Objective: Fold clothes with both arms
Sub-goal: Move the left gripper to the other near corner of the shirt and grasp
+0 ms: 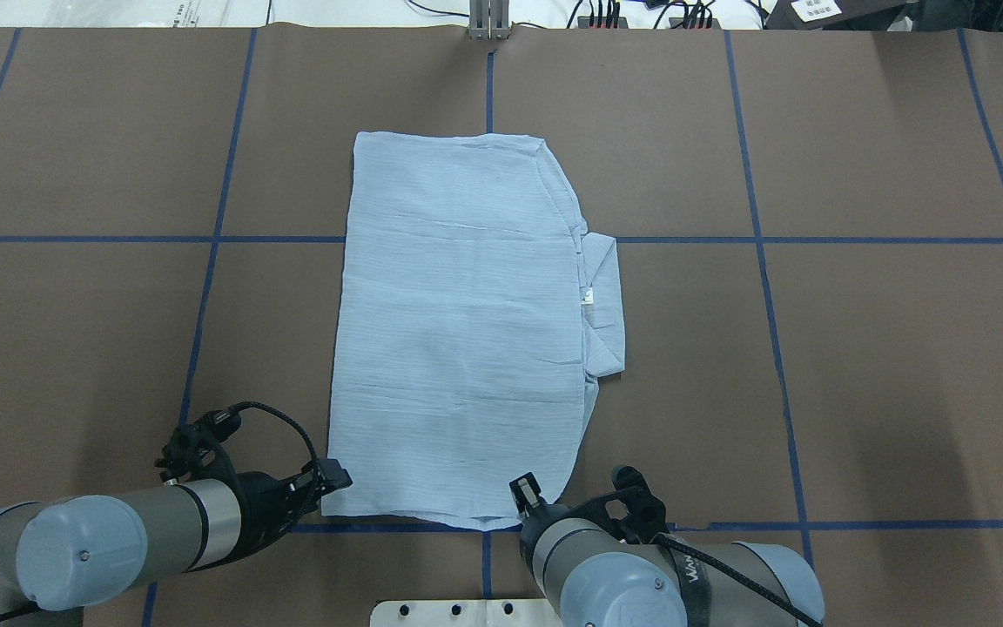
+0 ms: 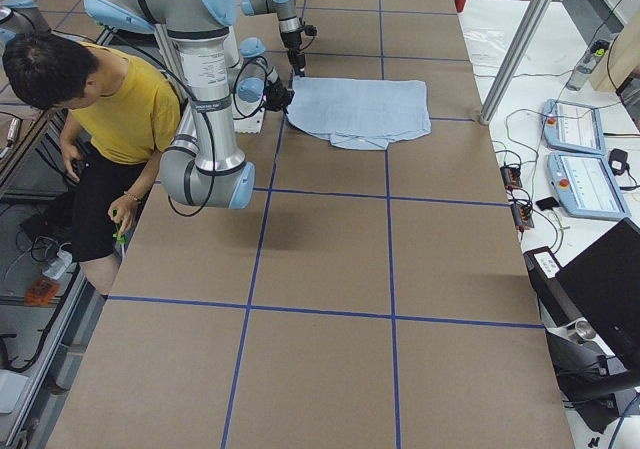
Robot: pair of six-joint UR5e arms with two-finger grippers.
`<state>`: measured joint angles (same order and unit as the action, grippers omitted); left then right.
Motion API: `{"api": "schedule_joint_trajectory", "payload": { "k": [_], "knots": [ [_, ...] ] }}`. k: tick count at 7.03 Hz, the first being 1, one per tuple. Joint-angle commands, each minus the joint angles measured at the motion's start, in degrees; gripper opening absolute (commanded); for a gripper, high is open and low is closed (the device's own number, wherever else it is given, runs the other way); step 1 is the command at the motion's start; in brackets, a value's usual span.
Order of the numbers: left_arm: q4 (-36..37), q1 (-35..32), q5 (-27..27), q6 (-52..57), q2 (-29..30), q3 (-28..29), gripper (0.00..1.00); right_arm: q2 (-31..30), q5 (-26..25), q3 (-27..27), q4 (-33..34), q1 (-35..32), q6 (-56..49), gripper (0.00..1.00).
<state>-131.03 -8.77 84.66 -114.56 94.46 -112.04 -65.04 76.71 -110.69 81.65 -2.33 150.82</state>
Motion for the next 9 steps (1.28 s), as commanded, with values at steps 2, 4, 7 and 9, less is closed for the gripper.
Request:
{"api": "schedule_joint_trajectory", "payload": {
  "k": [2,4,7,9],
  "knots": [
    [0.34,0.95,-0.10,-0.84,0.11,0.15,0.51,0.00,0.02,0.12,0.00,0.13,0.00,0.00],
    [0.34,0.95,-0.10,-0.84,0.11,0.24,0.11,0.00,0.02,0.13,0.00,0.13,0.00,0.00],
    [0.34,1.04,-0.10,-0.75,0.11,0.24,0.00,0.00,-0.16,0.21,0.00,0.22,0.00,0.00],
    [0.34,1.04,-0.02,-0.75,0.29,-0.28,0.00,-0.09,-0.42,0.21,0.00,0.22,0.00,0.00]
  ]
}}
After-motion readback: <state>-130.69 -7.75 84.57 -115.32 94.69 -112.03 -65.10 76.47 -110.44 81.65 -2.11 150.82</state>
